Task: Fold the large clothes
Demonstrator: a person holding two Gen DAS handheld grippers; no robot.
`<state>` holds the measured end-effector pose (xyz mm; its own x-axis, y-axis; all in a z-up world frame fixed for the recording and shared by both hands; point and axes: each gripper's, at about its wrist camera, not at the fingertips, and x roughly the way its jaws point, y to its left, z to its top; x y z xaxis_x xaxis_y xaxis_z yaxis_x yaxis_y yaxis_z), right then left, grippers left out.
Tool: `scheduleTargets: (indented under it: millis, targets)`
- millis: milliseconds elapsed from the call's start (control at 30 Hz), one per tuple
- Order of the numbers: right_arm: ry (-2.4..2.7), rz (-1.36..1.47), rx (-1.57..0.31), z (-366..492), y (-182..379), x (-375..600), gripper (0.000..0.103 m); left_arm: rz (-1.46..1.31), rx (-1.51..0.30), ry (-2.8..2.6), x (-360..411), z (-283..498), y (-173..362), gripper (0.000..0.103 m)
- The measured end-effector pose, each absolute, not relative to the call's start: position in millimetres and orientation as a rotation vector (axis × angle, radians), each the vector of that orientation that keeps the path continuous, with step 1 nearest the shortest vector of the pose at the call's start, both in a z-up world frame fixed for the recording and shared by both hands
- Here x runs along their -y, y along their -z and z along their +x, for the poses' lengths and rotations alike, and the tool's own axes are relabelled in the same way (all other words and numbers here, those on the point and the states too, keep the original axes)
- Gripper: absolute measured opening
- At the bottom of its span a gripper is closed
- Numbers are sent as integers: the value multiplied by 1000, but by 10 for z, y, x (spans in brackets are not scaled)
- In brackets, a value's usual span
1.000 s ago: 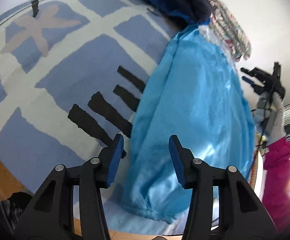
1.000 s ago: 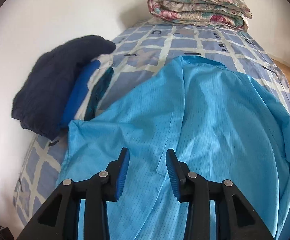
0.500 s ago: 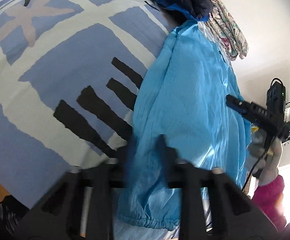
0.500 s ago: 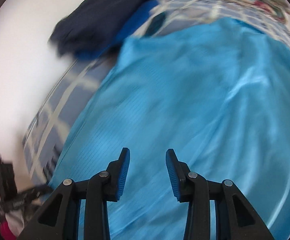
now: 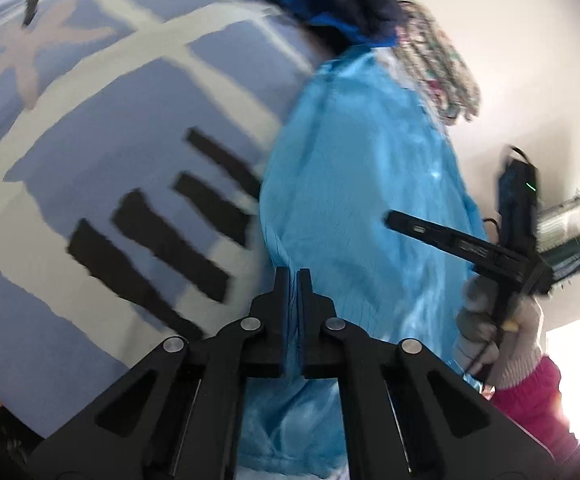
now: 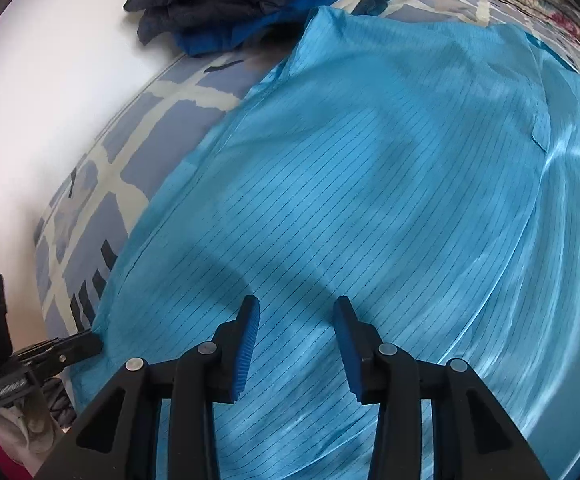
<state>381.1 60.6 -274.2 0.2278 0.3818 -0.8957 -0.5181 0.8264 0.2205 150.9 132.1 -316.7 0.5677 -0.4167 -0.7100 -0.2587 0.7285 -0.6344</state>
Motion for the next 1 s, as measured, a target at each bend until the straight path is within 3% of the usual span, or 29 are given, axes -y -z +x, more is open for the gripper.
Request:
scheduleTargets:
  millis: [133, 267, 333, 400, 700, 767, 833, 867, 933, 967, 1000]
  targets:
    - [-644, -100, -1165, 3965, 2534, -645, 41, -700, -942, 157, -1169, 1459, 2919, 0]
    - [-642, -57, -1121, 4325, 2205, -889, 62, -669, -926, 158, -1131, 1468, 2840, 0]
    - [-633, -65, -1105, 4483, 2099, -1100, 62, -670, -921, 169, -1130, 1463, 2820, 0]
    - [-637, -84, -1124, 4639, 2080, -1373, 69, -648, -906, 189, -1098, 1443, 2752, 0]
    - [-382, -296, -1193, 4998, 2496, -2025, 68, -606, -895, 228, -1001, 1401, 2660, 0]
    - [-337, -299, -1216, 5057, 2572, -2012, 61, -611, -891, 231, -1005, 1406, 2648, 0]
    - [-319, -285, -1231, 5090, 2635, -1975, 45, -606, -889, 231, -1013, 1402, 2637, 0]
    - [-315, -272, -1238, 5113, 2642, -1944, 29, -603, -889, 232, -1011, 1399, 2632, 0]
    - [-328, -234, -1229, 5117, 2635, -1871, 16, -603, -891, 236, -999, 1395, 2618, 0]
    - [-349, -205, -1232, 5120, 2616, -1832, 4, -603, -891, 241, -988, 1392, 2605, 0]
    - [-364, -174, -1230, 5112, 2590, -1790, 1, -600, -888, 246, -970, 1391, 2583, 0]
